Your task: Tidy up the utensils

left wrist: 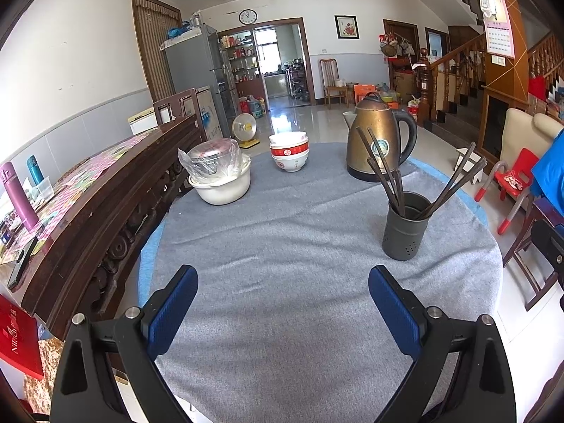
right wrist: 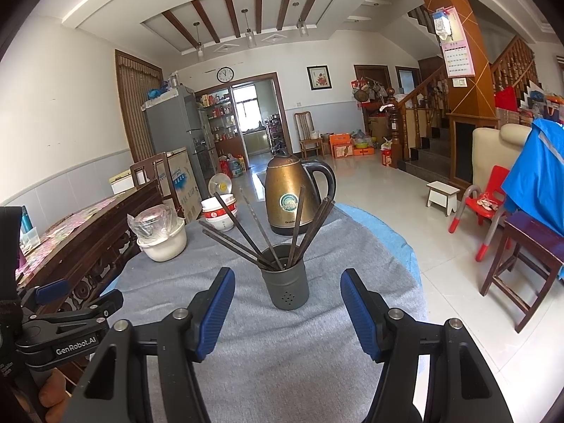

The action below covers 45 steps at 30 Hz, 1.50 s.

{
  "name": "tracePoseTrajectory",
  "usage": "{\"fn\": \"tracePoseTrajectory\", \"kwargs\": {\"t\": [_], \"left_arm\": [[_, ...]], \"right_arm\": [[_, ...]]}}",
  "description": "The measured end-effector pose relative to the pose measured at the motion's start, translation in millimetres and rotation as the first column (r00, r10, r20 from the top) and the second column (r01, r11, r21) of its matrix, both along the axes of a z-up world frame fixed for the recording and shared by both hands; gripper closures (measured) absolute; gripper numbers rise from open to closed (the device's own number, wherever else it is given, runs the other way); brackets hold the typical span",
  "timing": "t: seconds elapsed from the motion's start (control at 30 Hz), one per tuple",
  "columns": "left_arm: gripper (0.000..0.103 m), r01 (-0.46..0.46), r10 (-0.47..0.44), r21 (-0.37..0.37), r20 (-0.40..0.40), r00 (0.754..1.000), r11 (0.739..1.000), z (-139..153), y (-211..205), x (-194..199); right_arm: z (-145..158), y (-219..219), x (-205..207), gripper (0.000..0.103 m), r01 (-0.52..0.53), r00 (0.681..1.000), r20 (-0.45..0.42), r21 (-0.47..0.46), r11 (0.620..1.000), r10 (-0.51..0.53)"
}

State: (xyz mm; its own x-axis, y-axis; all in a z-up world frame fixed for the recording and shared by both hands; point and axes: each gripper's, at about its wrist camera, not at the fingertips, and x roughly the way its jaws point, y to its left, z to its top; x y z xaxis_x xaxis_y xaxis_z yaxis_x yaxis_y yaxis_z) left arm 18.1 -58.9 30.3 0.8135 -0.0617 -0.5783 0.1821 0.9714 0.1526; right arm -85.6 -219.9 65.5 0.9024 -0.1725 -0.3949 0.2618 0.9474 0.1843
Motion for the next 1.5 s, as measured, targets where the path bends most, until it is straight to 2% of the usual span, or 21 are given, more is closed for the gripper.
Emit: {"fn": "tracePoseTrajectory", "kwargs": {"t": [0.7, 1.5], "left_arm": [[0.006, -0.003, 0.003, -0.004, 0.02, 1.0, 1.0, 8, 3, 2], [0.006, -0.046, 0.045, 0.033, 0.03, 0.999, 0.998, 16, -8, 5]], "right_arm": [[14, 4, 9, 0.037, 0.0, 1.0, 0.003, -0.013, 1.0, 0.0], [9, -11, 27, 0.037, -0.029, 0.999, 0.023, 0.021, 0.999, 0.029]]}}
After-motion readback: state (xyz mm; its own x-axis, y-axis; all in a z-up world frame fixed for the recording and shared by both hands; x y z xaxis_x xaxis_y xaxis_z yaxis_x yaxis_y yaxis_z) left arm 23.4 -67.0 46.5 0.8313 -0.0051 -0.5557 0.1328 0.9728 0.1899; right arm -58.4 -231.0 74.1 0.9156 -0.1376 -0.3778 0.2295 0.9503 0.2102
